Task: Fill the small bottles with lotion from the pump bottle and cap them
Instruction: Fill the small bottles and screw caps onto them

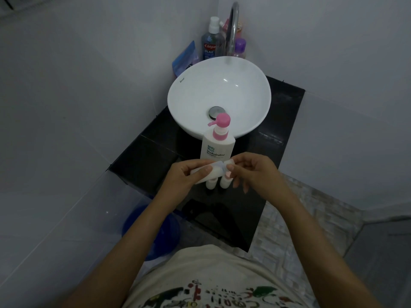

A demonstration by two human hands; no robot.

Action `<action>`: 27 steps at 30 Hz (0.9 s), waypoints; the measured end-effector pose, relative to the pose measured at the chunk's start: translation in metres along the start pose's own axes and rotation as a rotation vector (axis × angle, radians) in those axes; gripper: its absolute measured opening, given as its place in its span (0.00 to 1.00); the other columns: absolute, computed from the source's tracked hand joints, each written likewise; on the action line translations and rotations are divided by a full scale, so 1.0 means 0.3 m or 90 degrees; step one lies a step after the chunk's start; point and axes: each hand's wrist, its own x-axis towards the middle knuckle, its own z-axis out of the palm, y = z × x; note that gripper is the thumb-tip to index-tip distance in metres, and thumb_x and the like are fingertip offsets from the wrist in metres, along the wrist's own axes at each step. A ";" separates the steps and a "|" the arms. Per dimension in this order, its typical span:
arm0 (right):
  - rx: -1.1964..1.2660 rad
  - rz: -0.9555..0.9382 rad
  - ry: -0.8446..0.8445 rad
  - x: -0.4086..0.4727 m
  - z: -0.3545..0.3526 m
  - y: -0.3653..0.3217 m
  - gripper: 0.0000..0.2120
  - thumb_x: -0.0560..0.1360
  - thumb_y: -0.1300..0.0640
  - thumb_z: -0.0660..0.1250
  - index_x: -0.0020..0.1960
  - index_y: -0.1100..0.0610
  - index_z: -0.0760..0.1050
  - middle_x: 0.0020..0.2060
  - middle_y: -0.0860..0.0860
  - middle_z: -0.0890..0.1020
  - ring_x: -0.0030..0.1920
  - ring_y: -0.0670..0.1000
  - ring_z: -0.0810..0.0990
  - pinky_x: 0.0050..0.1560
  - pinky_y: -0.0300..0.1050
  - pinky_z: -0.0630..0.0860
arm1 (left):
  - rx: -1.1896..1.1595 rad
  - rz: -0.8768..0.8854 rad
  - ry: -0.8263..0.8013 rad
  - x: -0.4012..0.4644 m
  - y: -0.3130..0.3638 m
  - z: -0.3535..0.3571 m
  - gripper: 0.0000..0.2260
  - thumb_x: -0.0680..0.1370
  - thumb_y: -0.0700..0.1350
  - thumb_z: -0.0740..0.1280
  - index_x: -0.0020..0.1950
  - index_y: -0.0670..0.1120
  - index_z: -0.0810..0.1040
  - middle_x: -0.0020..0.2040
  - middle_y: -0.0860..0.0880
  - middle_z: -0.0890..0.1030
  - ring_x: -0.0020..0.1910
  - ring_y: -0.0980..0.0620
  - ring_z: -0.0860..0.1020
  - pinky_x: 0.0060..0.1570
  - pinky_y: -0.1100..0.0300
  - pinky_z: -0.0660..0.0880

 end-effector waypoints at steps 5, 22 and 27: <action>0.000 0.032 0.028 0.003 0.024 0.004 0.09 0.77 0.55 0.65 0.51 0.60 0.78 0.37 0.61 0.82 0.21 0.42 0.74 0.20 0.34 0.67 | 0.003 0.023 -0.003 -0.003 -0.015 -0.006 0.14 0.75 0.36 0.67 0.60 0.38 0.78 0.51 0.49 0.82 0.47 0.63 0.81 0.45 0.71 0.75; -0.007 0.037 0.040 0.028 0.067 0.030 0.07 0.76 0.56 0.67 0.51 0.57 0.79 0.32 0.52 0.81 0.24 0.40 0.75 0.25 0.30 0.69 | 0.140 0.014 0.009 0.008 -0.085 -0.037 0.15 0.69 0.43 0.76 0.53 0.53 0.81 0.47 0.53 0.84 0.45 0.58 0.81 0.45 0.67 0.78; -0.047 0.045 0.113 0.038 0.032 0.066 0.08 0.74 0.55 0.68 0.52 0.57 0.79 0.38 0.56 0.83 0.30 0.44 0.78 0.26 0.27 0.69 | 0.222 -0.045 0.032 0.053 -0.156 -0.071 0.14 0.69 0.42 0.76 0.53 0.51 0.80 0.47 0.53 0.82 0.45 0.59 0.80 0.42 0.71 0.76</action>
